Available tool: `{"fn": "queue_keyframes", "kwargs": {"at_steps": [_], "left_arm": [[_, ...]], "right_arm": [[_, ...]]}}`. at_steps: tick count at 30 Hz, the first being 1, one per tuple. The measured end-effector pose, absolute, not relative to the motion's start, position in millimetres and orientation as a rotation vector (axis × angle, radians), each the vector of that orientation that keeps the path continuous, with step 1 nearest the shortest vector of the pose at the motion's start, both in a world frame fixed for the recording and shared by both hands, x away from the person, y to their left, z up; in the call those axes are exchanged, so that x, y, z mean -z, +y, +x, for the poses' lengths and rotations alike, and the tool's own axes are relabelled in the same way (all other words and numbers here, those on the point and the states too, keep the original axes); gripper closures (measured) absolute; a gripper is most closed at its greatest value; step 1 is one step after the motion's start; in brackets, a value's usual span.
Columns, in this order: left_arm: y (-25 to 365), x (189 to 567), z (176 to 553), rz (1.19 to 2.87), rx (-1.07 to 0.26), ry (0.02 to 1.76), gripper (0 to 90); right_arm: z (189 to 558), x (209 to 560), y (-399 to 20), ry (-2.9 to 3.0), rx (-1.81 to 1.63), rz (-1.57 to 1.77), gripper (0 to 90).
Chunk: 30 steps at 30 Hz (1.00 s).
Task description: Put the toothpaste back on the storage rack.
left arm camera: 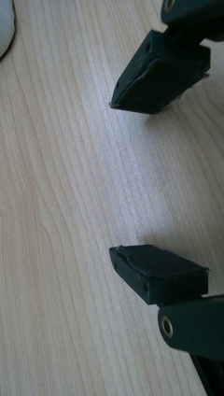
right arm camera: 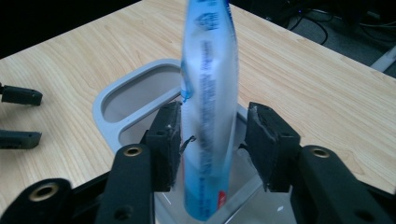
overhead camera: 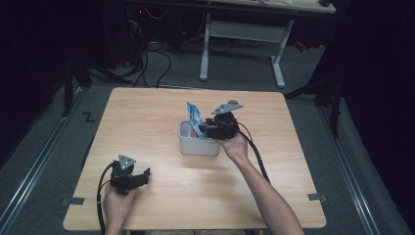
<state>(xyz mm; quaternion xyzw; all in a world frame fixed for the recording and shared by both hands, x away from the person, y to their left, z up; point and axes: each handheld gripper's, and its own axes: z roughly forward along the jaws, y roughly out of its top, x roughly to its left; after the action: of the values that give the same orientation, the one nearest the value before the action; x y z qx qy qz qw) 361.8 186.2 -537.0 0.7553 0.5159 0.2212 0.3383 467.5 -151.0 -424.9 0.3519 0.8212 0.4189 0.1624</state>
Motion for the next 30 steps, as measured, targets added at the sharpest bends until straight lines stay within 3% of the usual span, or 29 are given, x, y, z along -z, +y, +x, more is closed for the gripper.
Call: {"fn": "queue_keyframes", "kwargs": {"at_steps": [8, 30], "left_arm": [[186.1, 537.0, 361.8, 1.968, -0.577, 1.344, 24.4], [186.1, 537.0, 361.8, 1.967, -0.577, 1.345, 24.4]], "right_arm": [[462.0, 423.3, -158.7, 2.327, -1.194, 1.011, 51.1], [451.3, 408.7, -183.8, 2.257, -1.269, 1.020, 51.0]]}}
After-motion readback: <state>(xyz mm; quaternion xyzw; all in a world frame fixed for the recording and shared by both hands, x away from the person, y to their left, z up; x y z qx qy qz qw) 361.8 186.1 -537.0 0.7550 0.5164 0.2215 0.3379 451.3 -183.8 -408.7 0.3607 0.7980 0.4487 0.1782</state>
